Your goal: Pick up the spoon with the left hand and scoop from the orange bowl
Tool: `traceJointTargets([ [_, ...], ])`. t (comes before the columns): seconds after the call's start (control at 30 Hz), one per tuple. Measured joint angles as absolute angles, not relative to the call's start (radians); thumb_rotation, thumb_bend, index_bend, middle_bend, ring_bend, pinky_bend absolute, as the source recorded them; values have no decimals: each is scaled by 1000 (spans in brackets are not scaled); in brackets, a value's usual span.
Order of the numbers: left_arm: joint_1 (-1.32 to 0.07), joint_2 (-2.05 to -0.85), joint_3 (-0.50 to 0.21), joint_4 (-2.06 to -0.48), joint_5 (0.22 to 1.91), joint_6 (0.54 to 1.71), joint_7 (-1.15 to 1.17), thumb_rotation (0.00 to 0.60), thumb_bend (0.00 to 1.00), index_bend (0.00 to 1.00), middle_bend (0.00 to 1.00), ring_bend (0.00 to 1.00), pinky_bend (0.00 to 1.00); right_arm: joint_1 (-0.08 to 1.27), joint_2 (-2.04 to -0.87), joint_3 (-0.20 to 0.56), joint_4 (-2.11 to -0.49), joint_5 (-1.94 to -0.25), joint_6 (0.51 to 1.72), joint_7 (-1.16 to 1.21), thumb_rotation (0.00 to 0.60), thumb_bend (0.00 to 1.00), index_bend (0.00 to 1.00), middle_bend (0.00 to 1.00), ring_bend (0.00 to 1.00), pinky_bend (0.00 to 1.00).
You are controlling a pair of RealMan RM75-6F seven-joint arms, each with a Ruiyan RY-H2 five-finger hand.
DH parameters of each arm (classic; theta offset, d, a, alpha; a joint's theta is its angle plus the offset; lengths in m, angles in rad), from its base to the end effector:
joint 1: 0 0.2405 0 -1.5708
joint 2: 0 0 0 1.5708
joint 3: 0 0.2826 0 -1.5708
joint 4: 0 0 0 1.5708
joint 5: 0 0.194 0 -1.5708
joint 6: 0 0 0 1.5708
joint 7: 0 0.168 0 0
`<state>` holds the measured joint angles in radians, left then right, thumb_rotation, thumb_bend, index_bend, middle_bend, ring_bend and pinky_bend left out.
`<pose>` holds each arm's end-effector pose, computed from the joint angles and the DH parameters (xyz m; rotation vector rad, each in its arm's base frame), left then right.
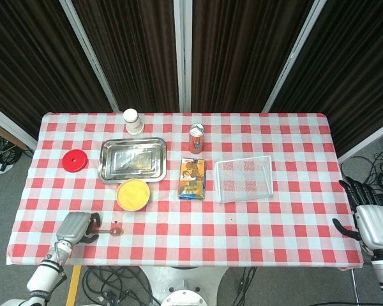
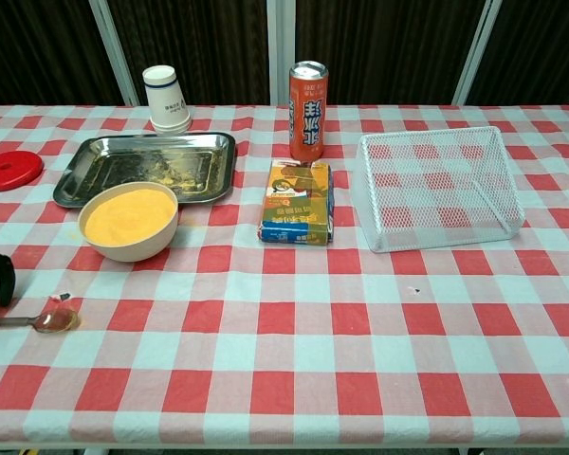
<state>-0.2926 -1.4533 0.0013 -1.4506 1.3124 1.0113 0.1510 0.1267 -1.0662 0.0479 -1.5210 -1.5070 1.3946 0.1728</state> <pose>-0.3268 0.2418 0.0068 -1.7167 -1.2459 -0.6488 -0.3449 -0.2209 0.1998 1.4301 -0.9666 0.9012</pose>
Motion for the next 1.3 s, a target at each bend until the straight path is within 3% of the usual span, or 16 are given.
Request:
traceJointTargets([
  [0.5, -304, -1451, 19, -1449, 1289, 997, 163, 600, 347, 585, 853, 874, 940, 125, -1068, 47, -1520, -1506, 1395, 172, 600, 205, 0, 19, 0, 0],
  [0.97, -300, -1432, 20, -1467, 1307, 1045, 160, 600, 406, 649, 873, 886, 941, 124, -1064, 48, -1526, -1511, 1405, 167, 600, 205, 0, 19, 0, 0],
  [1.3, -364, -1304, -72, -1554, 1312, 1077, 211, 600, 405, 649, 876, 886, 940, 121, -1046, 56, -1538, -1521, 1432, 150, 600, 205, 0, 19, 0, 0],
])
